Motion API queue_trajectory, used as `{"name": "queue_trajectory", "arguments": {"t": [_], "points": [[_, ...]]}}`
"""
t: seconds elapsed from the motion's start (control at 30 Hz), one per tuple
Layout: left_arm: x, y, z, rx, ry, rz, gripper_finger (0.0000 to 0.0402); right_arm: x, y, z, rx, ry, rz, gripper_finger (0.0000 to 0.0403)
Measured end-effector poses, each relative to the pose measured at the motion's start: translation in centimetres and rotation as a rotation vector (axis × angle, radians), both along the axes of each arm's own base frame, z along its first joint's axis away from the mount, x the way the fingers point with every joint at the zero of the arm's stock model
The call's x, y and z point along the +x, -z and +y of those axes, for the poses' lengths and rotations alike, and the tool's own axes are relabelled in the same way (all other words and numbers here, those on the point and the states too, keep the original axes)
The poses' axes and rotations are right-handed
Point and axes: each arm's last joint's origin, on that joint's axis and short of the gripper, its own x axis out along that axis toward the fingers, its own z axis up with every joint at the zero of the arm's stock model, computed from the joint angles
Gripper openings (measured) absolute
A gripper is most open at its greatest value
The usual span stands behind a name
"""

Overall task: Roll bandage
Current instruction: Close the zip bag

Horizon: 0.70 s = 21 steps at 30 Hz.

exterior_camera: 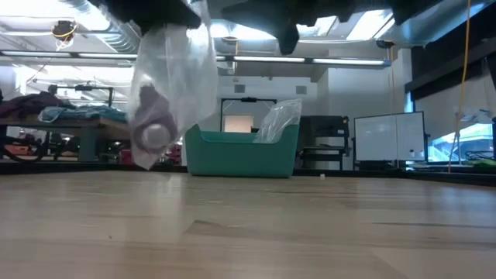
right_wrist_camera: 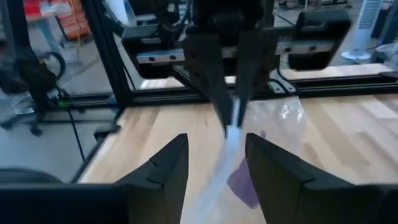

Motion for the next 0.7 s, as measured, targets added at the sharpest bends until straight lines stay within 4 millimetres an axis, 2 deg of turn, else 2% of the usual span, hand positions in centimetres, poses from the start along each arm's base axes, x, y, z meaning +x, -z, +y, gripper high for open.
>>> {"name": "queue_trajectory", "arguments": {"t": [0.2, 0.37, 0.53, 0.7], "points": [[0.1, -0.5, 0.0, -0.036, -0.022, -0.049, 0.0, 0.4, -0.1, -0.1, 0.048, 0.074, -0.05, 0.0161], [0.1, -0.8, -0.5, -0.087, -0.028, -0.087, 0.0, 0.4, 0.0, 0.0, 0.097, 0.055, -0.037, 0.0161], [-0.1, -1.1, -0.9, -0.048, -0.03, -0.116, 0.0, 0.5, -0.3, 0.2, 0.134, 0.025, -0.045, 0.0161], [-0.4, -1.9, -0.7, 0.008, -0.012, -0.159, 0.0, 1.0, -1.0, 0.3, 0.084, 0.023, -0.005, 0.0161]]}}
